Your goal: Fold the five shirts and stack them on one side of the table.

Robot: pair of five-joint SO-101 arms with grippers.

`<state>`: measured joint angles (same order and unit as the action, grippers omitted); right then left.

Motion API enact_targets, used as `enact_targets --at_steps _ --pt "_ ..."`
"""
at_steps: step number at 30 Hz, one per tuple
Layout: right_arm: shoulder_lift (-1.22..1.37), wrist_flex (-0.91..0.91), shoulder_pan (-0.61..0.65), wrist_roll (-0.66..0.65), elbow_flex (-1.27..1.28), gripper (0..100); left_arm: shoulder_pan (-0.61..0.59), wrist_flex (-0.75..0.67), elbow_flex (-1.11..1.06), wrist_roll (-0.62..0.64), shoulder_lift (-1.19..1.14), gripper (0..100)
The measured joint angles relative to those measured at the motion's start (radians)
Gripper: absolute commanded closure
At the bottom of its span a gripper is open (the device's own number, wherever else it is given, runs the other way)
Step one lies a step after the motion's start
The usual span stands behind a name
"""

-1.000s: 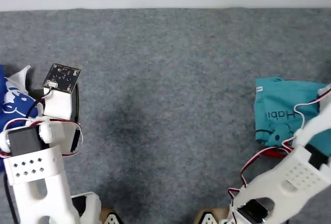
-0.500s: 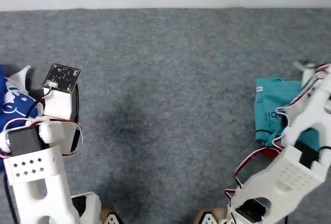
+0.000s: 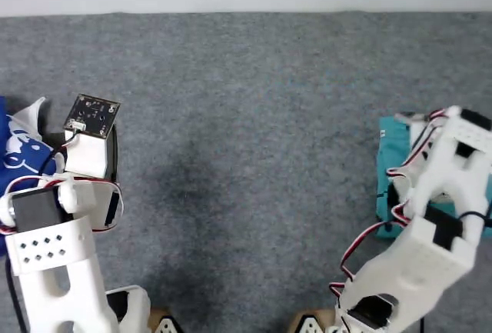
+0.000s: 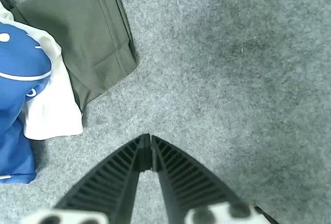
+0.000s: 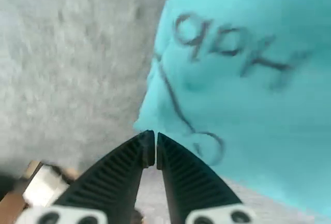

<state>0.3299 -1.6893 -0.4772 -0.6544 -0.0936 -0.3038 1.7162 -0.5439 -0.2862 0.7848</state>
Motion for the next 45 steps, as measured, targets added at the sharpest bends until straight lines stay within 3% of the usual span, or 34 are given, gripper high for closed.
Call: enact_targets --at_steps 4,9,17,26,32,42,45 --pt "-0.069 0.072 0.005 0.000 -0.084 99.0 0.000 0.000 0.000 0.000 0.000 100" --pt "-0.069 0.328 0.037 0.000 -0.086 99.0 0.000 0.000 0.000 0.000 0.000 100" --pt "0.146 0.643 0.190 0.055 -0.081 99.0 0.000 0.000 0.000 0.000 0.000 100" --pt "0.092 0.611 0.222 0.137 -0.081 99.0 0.000 0.000 0.000 0.000 0.000 100" --pt "-0.035 0.502 0.127 0.137 -0.081 99.0 0.000 0.000 0.000 0.000 0.000 100" --pt "0.152 0.773 -0.017 0.137 -0.081 99.0 0.000 0.000 0.000 0.000 0.000 100" --pt "0.149 0.758 -0.023 0.140 -0.083 99.0 0.000 0.000 0.000 0.000 0.000 100"
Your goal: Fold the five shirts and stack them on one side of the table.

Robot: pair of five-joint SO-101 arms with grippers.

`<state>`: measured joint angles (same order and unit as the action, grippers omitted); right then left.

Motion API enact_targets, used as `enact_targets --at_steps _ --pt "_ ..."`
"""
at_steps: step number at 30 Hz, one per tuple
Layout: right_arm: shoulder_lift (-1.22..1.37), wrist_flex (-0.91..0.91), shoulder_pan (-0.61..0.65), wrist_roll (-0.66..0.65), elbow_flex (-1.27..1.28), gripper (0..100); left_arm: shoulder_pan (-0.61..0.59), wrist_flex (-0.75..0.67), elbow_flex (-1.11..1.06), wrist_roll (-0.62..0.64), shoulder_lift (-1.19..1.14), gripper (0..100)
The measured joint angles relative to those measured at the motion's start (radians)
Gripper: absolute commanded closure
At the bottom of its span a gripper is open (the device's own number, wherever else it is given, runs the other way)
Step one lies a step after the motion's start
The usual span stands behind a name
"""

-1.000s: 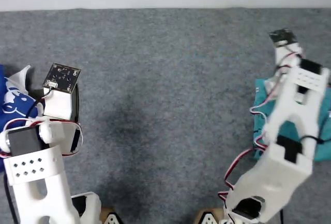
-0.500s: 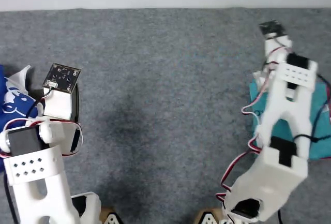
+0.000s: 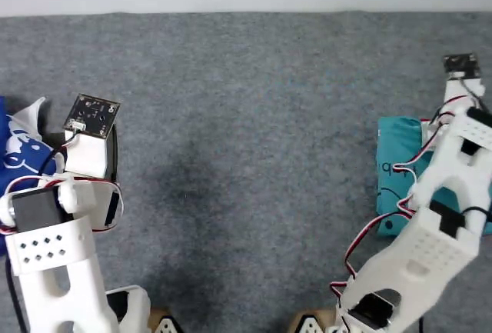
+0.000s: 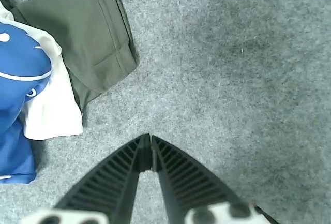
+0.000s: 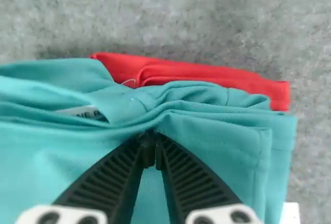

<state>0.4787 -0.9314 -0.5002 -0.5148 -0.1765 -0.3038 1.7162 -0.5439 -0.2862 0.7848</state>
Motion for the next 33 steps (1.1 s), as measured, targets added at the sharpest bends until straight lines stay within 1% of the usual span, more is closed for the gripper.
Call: enact_targets --at_steps 4,9,13,15,19,23,27,29,33 --pt "-0.097 -0.144 0.015 0.000 0.000 99.0 0.000 0.000 0.011 0.000 0.000 100" --pt "-0.292 -0.365 0.110 0.000 0.000 99.0 -0.011 0.000 0.114 0.000 0.000 100" --pt "-0.381 -0.545 0.184 0.000 0.000 99.0 -0.101 -0.002 0.149 0.000 0.000 99" --pt "-0.393 -0.631 0.210 0.000 0.000 99.0 -0.163 -0.012 0.149 -0.009 0.000 97" --pt "-0.396 -0.786 0.255 0.000 0.000 99.0 -0.261 -0.021 0.147 -0.133 -0.002 88" --pt "-0.396 -0.821 0.256 0.000 0.000 99.0 -0.345 -0.080 0.101 -0.227 -0.081 85" --pt "-0.404 -0.822 0.258 0.003 0.055 99.0 -0.448 -0.167 0.103 -0.265 -0.236 84" --pt "-0.408 -0.822 0.258 0.032 0.098 99.0 -0.489 -0.181 0.141 -0.267 -0.330 81" --pt "-0.408 -0.822 0.258 0.087 0.181 99.0 -0.542 -0.183 0.308 -0.281 -0.493 80"
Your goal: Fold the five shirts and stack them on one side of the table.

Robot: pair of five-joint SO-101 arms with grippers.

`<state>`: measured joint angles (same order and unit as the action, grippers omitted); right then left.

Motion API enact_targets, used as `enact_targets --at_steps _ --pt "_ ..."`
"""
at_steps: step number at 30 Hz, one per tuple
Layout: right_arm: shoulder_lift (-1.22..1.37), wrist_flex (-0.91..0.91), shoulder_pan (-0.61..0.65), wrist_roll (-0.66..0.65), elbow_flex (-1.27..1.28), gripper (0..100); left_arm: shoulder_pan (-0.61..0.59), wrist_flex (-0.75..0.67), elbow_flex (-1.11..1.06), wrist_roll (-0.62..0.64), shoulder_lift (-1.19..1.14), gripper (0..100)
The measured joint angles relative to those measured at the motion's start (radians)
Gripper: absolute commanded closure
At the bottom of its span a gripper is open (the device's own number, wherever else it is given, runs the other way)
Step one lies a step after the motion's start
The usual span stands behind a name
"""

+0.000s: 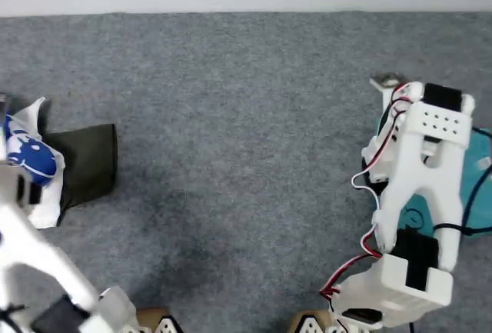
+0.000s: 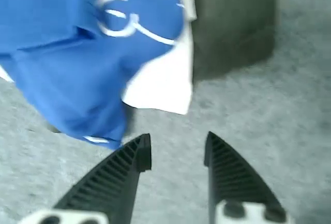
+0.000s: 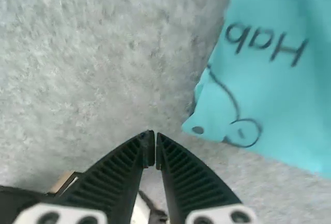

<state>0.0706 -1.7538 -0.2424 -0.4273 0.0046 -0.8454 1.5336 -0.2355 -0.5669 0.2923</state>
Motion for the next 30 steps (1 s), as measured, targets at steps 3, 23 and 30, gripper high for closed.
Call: enact_targets --at_steps 3,23,30 --pt "0.000 0.000 0.000 0.009 0.052 99.0 -0.012 0.000 0.147 -0.038 -0.109 80" --pt "0.000 0.000 0.000 0.014 0.083 99.0 0.012 -0.038 0.850 -0.100 -0.850 93" --pt "-0.005 0.000 0.000 0.014 0.083 99.0 0.043 0.083 1.005 -0.100 -0.924 100"
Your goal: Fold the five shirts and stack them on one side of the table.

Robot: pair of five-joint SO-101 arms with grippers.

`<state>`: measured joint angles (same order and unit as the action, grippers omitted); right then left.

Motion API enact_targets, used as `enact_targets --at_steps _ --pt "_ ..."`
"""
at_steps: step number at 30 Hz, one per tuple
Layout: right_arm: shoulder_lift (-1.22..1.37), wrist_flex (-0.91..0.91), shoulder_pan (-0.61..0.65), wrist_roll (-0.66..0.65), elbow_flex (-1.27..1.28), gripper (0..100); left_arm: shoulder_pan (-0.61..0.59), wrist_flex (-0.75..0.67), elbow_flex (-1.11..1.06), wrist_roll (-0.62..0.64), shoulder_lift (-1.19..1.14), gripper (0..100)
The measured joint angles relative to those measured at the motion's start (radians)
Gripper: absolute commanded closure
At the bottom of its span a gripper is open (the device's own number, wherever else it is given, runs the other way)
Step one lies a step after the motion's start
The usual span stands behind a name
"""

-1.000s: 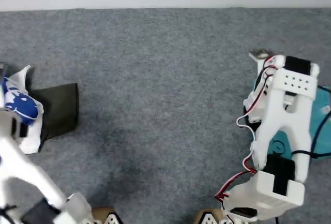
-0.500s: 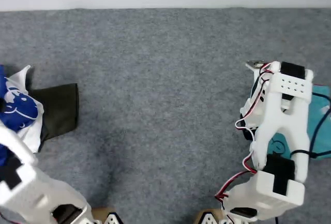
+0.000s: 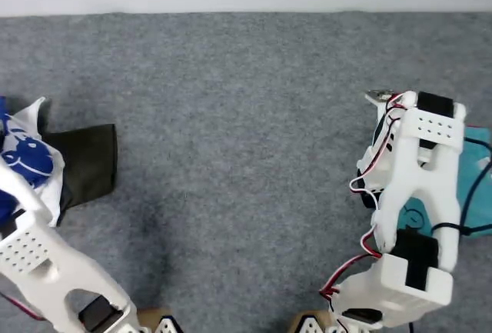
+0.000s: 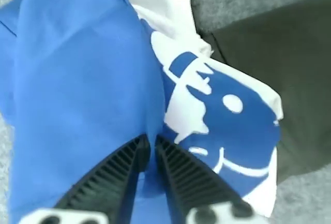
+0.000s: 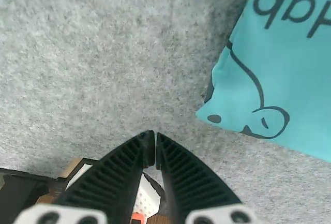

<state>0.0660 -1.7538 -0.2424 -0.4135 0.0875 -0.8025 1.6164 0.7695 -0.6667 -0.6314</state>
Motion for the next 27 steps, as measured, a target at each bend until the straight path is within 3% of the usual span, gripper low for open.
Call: enact_targets --at_steps 6,13,20,27 --pt "-0.091 0.000 0.000 0.000 0.000 99.0 0.054 0.109 0.198 0.008 0.000 100" --pt "-0.238 0.000 0.000 0.000 0.000 99.0 0.164 0.115 0.485 0.233 0.017 100" --pt "-0.305 -0.002 0.000 0.000 0.006 99.0 0.410 0.118 0.680 0.373 0.064 100" --pt "-0.307 -0.002 0.002 0.000 0.135 99.0 0.732 0.118 0.772 0.413 0.110 100"
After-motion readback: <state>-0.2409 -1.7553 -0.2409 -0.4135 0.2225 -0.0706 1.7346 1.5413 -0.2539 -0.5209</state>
